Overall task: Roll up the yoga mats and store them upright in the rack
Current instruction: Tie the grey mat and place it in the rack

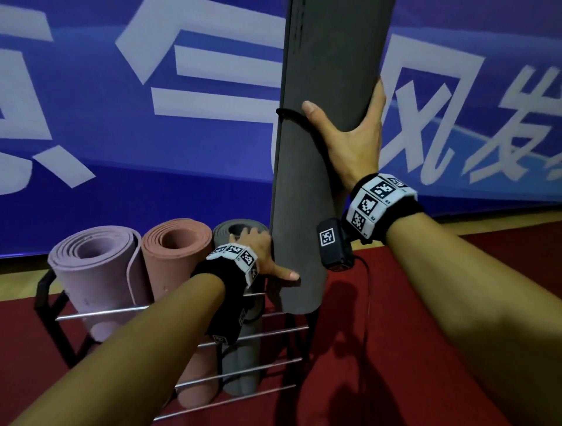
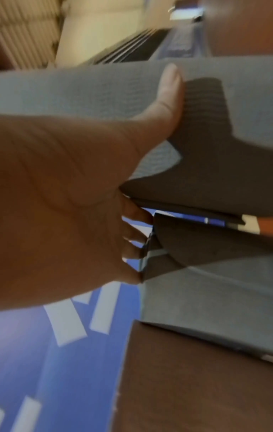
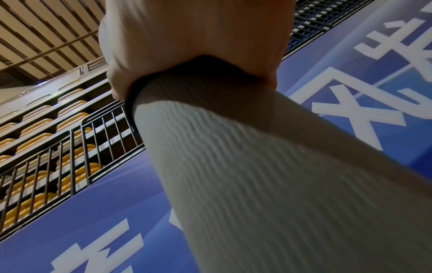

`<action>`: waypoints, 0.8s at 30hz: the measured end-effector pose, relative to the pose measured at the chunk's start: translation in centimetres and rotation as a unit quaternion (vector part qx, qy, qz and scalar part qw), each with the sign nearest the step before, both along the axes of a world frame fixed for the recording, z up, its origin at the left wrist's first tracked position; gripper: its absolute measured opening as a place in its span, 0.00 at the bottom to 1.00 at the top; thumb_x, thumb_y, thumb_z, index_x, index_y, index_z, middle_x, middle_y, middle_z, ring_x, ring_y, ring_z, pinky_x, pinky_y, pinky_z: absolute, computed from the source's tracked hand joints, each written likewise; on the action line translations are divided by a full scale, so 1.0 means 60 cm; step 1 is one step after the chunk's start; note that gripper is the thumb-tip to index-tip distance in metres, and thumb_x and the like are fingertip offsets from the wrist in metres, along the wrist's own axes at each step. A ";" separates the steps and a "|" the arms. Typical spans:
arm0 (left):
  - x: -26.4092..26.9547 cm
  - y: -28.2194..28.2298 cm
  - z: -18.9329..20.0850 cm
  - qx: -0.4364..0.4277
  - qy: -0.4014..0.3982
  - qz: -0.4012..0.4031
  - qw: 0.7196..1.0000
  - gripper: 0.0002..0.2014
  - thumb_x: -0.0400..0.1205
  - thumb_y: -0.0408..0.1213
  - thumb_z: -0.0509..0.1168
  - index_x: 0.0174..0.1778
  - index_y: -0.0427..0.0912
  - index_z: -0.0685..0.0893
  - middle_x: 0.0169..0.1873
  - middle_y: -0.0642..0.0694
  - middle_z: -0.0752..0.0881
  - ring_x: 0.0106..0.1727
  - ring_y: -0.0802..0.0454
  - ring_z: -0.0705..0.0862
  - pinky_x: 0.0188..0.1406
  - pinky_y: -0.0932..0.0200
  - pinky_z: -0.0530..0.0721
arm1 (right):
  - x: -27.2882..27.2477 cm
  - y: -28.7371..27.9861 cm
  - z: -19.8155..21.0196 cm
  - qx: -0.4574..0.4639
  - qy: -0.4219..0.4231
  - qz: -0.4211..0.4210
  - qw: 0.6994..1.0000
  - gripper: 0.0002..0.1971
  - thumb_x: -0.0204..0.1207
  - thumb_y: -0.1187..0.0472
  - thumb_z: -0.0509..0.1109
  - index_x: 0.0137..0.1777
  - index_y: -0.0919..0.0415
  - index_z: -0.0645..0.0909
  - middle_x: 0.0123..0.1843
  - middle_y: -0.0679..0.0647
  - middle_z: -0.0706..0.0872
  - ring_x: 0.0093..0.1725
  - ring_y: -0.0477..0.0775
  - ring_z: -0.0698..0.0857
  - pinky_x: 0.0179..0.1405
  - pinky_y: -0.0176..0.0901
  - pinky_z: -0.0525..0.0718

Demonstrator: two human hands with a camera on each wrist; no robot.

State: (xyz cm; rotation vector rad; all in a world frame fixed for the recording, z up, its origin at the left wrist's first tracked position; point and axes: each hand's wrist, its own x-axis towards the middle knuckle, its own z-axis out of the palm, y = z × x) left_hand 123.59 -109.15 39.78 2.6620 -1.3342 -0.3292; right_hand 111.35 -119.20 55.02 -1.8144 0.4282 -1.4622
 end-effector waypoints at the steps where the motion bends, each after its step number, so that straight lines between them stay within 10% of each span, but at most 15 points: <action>1: -0.001 0.001 0.001 -0.003 0.008 0.007 1.000 0.66 0.50 0.82 0.70 0.81 0.46 0.66 0.79 0.41 0.70 0.81 0.36 0.64 0.80 0.26 0.57 | 0.000 0.002 -0.004 0.007 -0.002 0.002 1.000 0.63 0.55 0.27 0.82 0.87 0.42 0.51 0.79 0.43 0.69 0.77 0.49 0.72 0.76 0.56 0.78; 9: 0.000 -0.002 -0.010 -0.098 0.060 0.023 0.993 0.72 0.31 0.84 0.70 0.73 0.53 0.63 0.72 0.48 0.79 0.74 0.41 0.76 0.74 0.31 0.70 | -0.016 0.004 -0.091 0.085 0.028 0.046 0.995 0.71 0.48 0.30 0.87 0.88 0.43 0.48 0.81 0.44 0.71 0.76 0.46 0.74 0.77 0.56 0.77; 20: -0.007 0.021 0.000 -0.065 0.018 0.055 0.996 0.61 0.49 0.78 0.76 0.77 0.60 0.60 0.74 0.34 0.70 0.76 0.29 0.70 0.74 0.30 0.71 | 0.006 0.009 -0.167 0.101 0.010 -0.013 0.995 0.54 0.54 0.42 0.89 0.78 0.44 0.63 0.68 0.40 0.78 0.67 0.45 0.80 0.67 0.44 0.82; 24: 0.006 0.026 -0.007 -0.029 -0.038 0.045 0.998 0.42 0.71 0.59 0.77 0.79 0.58 0.64 0.74 0.38 0.71 0.77 0.30 0.67 0.75 0.28 0.68 | 0.019 0.002 -0.166 0.105 -0.004 -0.031 0.994 0.56 0.55 0.39 0.88 0.81 0.46 0.62 0.72 0.44 0.77 0.70 0.47 0.78 0.70 0.44 0.80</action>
